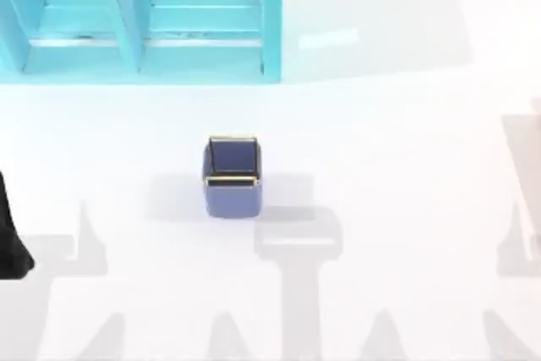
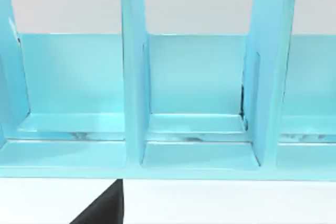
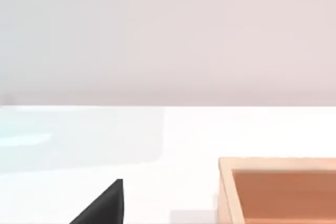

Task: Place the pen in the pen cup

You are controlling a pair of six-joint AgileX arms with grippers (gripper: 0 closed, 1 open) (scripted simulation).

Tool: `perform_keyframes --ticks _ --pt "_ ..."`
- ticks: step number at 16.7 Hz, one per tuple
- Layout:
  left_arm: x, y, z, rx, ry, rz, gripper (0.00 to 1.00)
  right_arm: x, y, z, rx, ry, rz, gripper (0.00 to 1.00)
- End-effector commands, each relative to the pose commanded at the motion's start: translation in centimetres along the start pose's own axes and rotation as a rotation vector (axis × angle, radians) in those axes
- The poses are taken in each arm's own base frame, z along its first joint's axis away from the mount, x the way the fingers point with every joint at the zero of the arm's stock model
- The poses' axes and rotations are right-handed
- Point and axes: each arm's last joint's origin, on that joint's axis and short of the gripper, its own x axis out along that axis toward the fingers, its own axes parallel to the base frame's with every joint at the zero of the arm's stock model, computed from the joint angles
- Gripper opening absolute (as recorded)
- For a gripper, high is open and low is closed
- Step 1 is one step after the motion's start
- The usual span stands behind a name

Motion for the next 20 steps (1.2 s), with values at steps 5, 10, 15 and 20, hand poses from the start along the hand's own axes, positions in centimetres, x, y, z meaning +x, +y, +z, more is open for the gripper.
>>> perform_keyframes --ticks 5,10,15,20 --pt "0.0 0.4 1.4 -0.016 0.019 0.019 1.0 0.0 0.0 0.0 0.0 0.0 0.0 1.0" --pt "1.2 2.3 7.8 -0.113 0.128 0.08 1.0 0.0 0.0 0.0 0.0 0.0 0.0 1.0" --pt "7.4 6.8 13.1 -0.348 0.41 0.16 1.0 0.0 0.0 0.0 0.0 0.0 0.0 1.0" --pt "15.6 15.2 11.7 -0.713 0.734 0.287 1.0 0.0 0.0 0.0 0.0 0.0 0.0 1.0"
